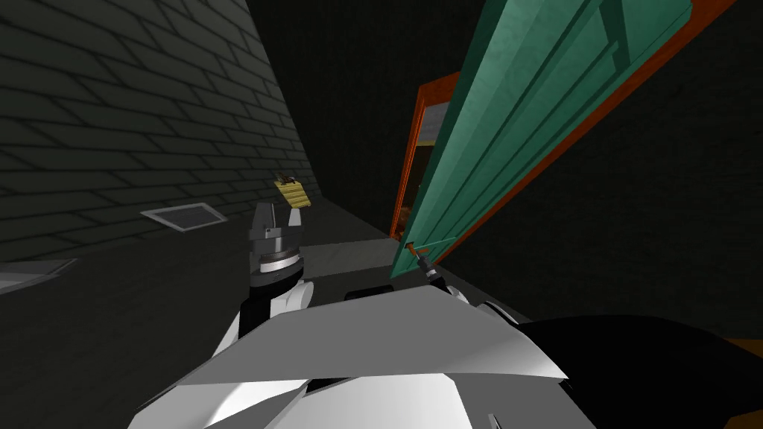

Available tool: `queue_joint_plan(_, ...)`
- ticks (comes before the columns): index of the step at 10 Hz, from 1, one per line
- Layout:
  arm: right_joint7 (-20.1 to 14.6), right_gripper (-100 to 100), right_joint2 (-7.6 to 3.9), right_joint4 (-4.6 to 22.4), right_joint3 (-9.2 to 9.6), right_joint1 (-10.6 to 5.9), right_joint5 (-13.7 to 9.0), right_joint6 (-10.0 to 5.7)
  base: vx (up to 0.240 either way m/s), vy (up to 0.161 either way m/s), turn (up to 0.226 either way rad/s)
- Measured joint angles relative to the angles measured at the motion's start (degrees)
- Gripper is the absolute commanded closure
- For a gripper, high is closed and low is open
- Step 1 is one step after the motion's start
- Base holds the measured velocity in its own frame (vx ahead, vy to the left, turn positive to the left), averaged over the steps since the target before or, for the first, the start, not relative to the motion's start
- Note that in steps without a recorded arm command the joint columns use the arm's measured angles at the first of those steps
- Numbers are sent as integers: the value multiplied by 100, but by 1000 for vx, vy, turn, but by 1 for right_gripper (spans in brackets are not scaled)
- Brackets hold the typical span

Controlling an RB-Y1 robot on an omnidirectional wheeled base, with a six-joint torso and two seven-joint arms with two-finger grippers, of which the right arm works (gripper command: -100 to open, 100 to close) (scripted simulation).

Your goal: Pull the door open

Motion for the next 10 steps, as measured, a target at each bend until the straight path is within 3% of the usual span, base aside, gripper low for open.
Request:
queue_joint_plan(3, 32, 100, 29, -317, 89, 102, -1, 215, -78, -54, 100)
queue_joint_plan(5, 9, 100, -22, -78, 45, 33, -53, 46, -180, -54, 242)
queue_joint_plan(8, -23, 100, -109, -102, 2, 203, -133, -66, -190, -75, 224)
queue_joint_plan(10, -25, 100, -118, -87, 0, 281, -154, -111, -89, -46, 57)
